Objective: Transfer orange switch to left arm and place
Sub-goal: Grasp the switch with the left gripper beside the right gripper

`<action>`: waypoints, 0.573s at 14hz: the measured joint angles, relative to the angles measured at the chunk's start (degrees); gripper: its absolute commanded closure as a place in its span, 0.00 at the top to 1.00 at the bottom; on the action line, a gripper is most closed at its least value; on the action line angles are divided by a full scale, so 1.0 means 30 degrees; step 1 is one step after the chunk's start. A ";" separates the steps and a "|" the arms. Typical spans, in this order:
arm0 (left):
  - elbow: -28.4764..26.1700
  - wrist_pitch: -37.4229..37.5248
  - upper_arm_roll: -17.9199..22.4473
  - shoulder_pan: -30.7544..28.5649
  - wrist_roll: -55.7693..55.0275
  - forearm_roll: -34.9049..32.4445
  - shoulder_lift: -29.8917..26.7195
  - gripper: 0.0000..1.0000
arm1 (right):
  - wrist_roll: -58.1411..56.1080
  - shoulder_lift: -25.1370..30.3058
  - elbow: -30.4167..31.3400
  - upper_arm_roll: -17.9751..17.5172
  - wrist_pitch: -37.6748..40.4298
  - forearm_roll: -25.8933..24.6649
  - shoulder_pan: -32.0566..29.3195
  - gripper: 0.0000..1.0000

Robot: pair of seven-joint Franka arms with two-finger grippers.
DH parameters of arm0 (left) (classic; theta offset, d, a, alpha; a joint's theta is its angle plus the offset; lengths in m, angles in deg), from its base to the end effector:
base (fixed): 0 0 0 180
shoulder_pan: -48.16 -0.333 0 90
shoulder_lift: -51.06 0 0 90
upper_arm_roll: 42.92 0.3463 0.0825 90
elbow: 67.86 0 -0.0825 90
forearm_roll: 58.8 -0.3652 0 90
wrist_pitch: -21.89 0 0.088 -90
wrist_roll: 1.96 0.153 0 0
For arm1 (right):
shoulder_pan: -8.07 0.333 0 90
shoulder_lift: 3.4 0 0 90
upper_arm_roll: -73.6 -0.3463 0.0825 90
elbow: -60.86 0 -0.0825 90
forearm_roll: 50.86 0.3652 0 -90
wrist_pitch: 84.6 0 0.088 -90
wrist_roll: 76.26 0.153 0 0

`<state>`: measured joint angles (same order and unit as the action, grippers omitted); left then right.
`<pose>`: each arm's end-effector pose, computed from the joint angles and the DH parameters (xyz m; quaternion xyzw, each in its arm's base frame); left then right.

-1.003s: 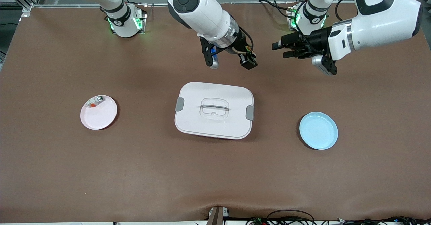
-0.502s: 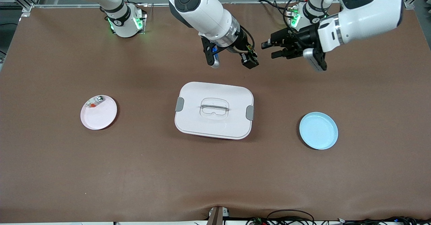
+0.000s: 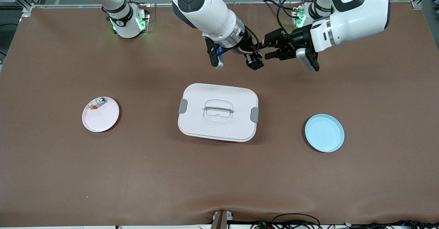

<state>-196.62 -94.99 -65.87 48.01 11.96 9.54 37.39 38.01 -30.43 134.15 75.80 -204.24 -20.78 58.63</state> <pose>0.4100 -0.2812 0.4961 0.8853 -0.0257 -0.0167 0.4639 0.4538 0.5874 0.5157 -0.7544 0.5906 0.2087 0.1962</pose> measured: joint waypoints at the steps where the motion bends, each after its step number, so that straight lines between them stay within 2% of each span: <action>1: -0.0039 -0.0423 -0.0343 0.0002 0.0000 0.0300 0.0000 0.65 | 0.0000 -0.0001 -0.0016 0.0004 -0.0002 0.0000 0.0000 0.29; 4: -0.0209 -0.2068 -0.1462 -0.0002 0.0000 0.0828 0.0060 0.57 | 0.0001 -0.0001 -0.0061 0.0011 0.0036 0.0003 0.0004 0.29; 8: -0.0274 -0.2313 -0.1731 -0.0015 0.0173 0.0860 0.0337 0.54 | 0.0002 -0.0013 -0.0078 0.0050 0.0012 0.0008 0.0022 0.29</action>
<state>-197.44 -101.92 -71.06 47.96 12.48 12.12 38.40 38.02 -30.47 133.92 75.95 -204.20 -20.76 58.70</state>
